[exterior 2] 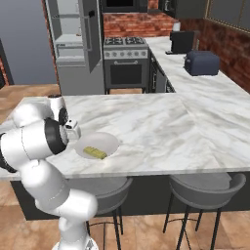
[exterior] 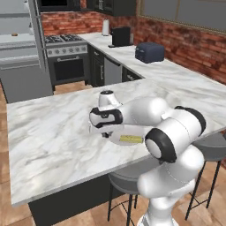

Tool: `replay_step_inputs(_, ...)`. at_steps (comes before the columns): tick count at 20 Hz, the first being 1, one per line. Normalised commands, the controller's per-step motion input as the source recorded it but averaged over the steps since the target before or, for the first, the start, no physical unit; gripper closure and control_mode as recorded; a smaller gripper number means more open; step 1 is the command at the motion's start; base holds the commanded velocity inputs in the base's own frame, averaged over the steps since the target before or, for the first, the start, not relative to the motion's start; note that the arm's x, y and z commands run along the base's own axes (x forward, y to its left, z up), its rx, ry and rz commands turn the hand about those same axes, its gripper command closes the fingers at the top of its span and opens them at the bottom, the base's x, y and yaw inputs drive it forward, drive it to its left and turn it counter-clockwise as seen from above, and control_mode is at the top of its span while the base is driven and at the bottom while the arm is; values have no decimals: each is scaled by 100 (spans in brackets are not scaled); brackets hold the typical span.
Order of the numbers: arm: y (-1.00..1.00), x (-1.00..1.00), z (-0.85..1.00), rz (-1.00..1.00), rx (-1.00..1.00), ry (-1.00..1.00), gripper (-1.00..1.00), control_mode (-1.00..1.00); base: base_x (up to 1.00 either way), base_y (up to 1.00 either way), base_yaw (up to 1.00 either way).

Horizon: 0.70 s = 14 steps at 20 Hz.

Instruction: Retrieve the butter from the fridge and place it on a plate on the dining table. Then retrieve the butter knife by the fridge and place it near the plate.

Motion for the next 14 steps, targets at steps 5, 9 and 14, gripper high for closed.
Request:
replay_step_inputs(5, 15, 48, -45, 0, -3, 1, 100, -100, 0, 0, 0)
replay_step_inputs(9, 13, 34, -48, 0, -3, 0, 100, -100, 0, 0, 0)
replay_step_inputs(14, 1, 11, -41, 0, -1, 0, 100, -100, 0, 0, 0)
